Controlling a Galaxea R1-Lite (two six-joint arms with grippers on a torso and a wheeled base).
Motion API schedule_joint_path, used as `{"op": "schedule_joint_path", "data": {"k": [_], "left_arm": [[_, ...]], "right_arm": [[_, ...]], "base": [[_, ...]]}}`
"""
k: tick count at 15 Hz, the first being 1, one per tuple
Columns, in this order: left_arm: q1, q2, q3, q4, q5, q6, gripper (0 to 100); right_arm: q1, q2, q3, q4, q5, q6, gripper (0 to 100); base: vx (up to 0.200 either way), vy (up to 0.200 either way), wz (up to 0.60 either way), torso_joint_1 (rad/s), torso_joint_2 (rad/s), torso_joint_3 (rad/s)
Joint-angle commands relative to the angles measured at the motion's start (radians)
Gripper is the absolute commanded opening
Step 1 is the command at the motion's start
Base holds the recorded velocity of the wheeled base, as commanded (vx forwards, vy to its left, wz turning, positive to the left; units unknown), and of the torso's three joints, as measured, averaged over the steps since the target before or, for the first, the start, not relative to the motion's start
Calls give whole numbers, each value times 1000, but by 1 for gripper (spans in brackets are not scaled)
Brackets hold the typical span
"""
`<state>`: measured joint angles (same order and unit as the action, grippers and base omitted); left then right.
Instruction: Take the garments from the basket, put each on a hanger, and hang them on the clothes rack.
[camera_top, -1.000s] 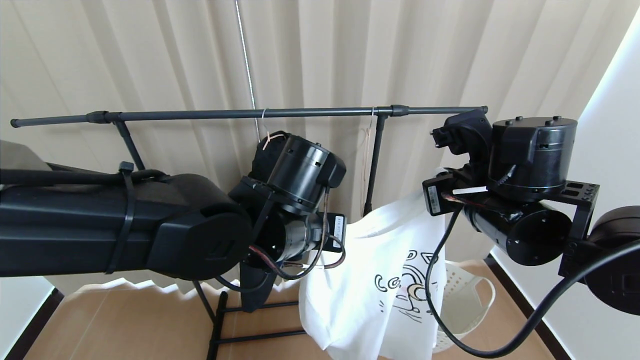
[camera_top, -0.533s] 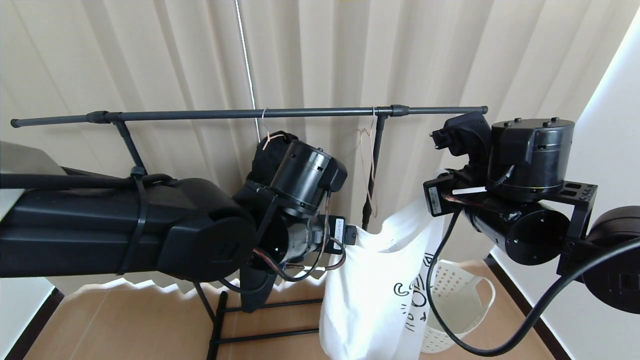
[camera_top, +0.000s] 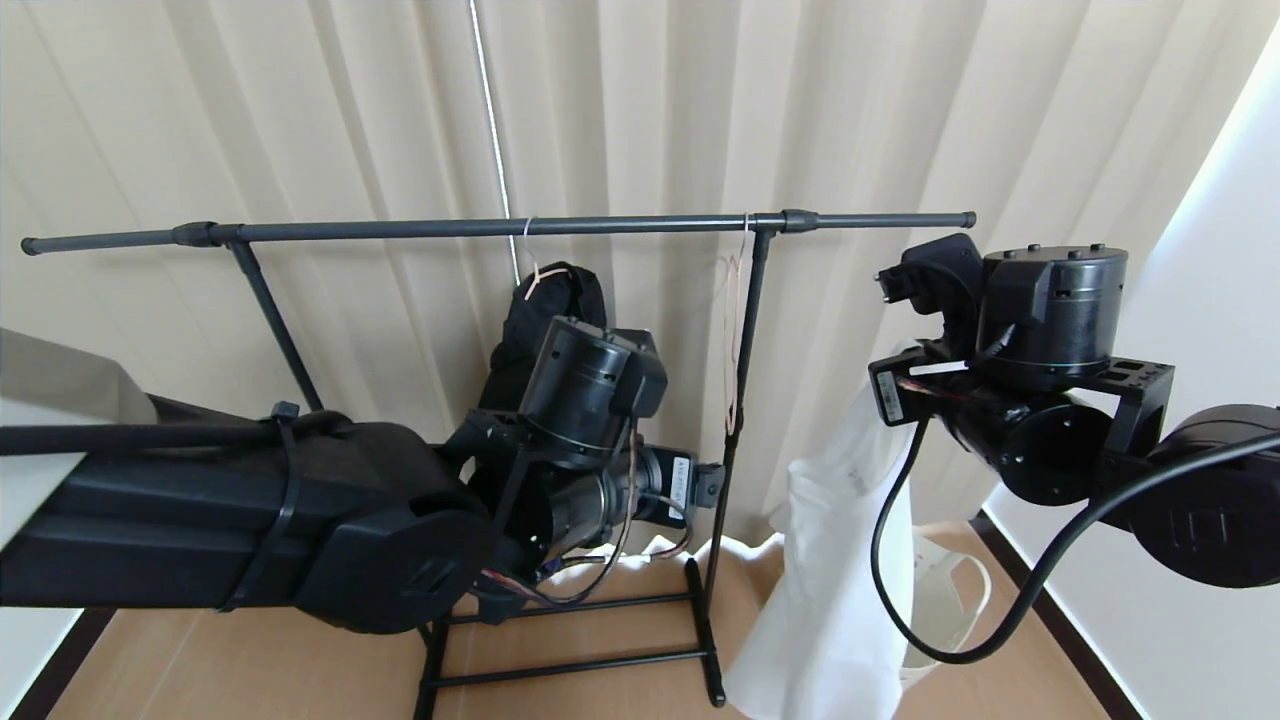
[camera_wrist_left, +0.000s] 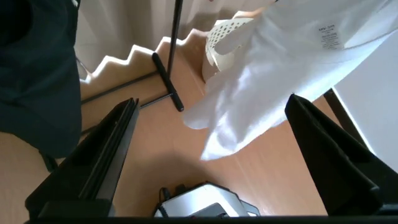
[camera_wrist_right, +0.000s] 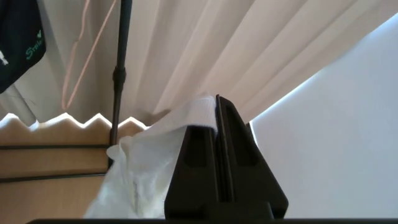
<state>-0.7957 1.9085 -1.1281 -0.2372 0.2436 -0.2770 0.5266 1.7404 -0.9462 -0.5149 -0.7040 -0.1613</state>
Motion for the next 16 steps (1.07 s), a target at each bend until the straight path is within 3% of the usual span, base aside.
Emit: {"op": "schedule_joint_path", "data": {"k": [1,8,11,16], "left_arm": [[4,-6,74,-68,-3,25,100],[4,-3,74,-82,8,35,100],[4,-2,80,-83,9,33,100],[6,-2,77,-83,13,32,100]], "right_arm": [[-8,7,1,-1,0,0,0],[-10,2,1,-1,-2,-1,0],[-10,1,7,-2,-2,-1,0],[-10,2,7,-2,-2,0,0]], "base": [[0,0,0,0,0,0],[0,0,0,0,0,0],[0,-200,0,-2,1,-1],[200,-40,0,-4,2,0]]}}
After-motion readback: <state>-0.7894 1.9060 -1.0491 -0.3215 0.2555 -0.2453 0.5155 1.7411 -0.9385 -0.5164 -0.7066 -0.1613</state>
